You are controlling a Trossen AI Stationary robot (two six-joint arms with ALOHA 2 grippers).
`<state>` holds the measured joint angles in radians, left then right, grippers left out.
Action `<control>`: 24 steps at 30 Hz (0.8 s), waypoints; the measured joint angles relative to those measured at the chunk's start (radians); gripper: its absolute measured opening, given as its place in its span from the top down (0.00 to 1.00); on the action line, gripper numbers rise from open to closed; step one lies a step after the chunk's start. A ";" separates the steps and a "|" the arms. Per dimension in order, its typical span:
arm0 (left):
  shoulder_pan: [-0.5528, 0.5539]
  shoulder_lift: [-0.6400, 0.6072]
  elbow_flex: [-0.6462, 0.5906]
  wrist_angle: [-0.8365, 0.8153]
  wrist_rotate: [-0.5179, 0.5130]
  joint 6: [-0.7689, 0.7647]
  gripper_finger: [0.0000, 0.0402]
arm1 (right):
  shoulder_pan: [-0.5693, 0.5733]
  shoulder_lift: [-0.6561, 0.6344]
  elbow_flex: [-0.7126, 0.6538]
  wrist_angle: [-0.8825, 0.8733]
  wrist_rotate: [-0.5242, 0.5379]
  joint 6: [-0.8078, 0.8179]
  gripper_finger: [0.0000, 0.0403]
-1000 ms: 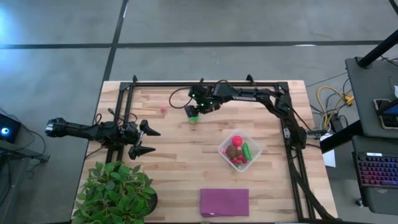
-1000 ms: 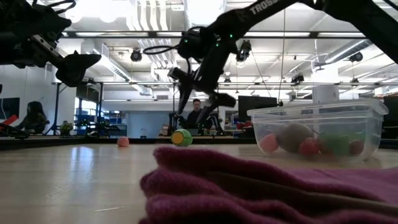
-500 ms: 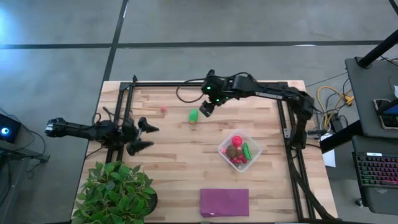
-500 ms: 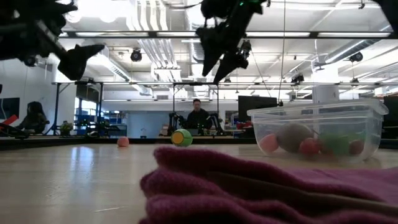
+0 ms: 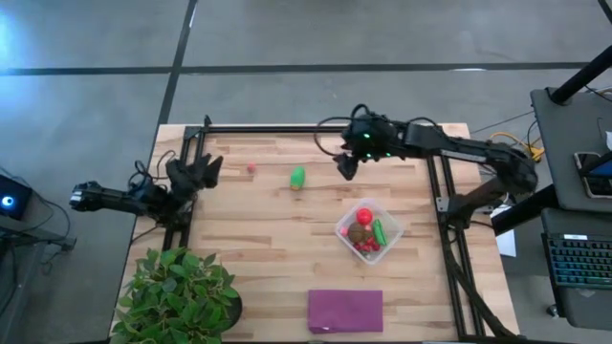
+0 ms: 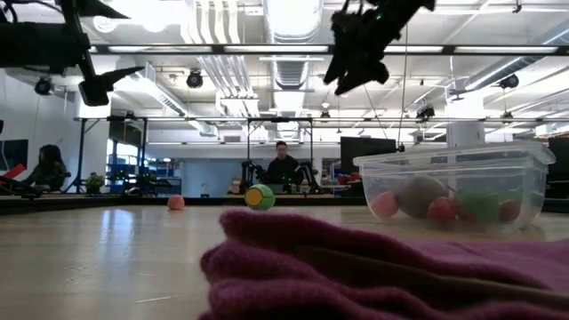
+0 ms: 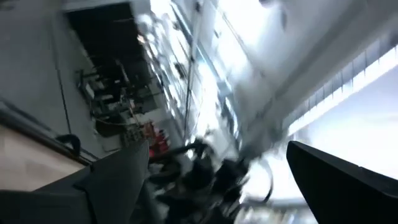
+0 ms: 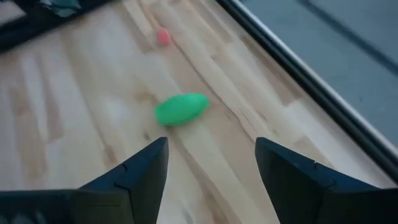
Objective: Pick and placing Produce into tupperware
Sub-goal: Put the pink peach into the transparent bin
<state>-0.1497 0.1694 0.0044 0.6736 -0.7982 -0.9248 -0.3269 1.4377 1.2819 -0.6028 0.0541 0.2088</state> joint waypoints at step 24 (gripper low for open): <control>0.002 0.431 0.628 -1.244 0.033 0.579 0.09 | 0.014 -0.245 -0.212 0.156 0.052 0.134 0.42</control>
<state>-0.1476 0.6002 0.6319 -0.5705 -0.7656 -0.3453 -0.3126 1.1928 1.0697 -0.4469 0.1057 0.3426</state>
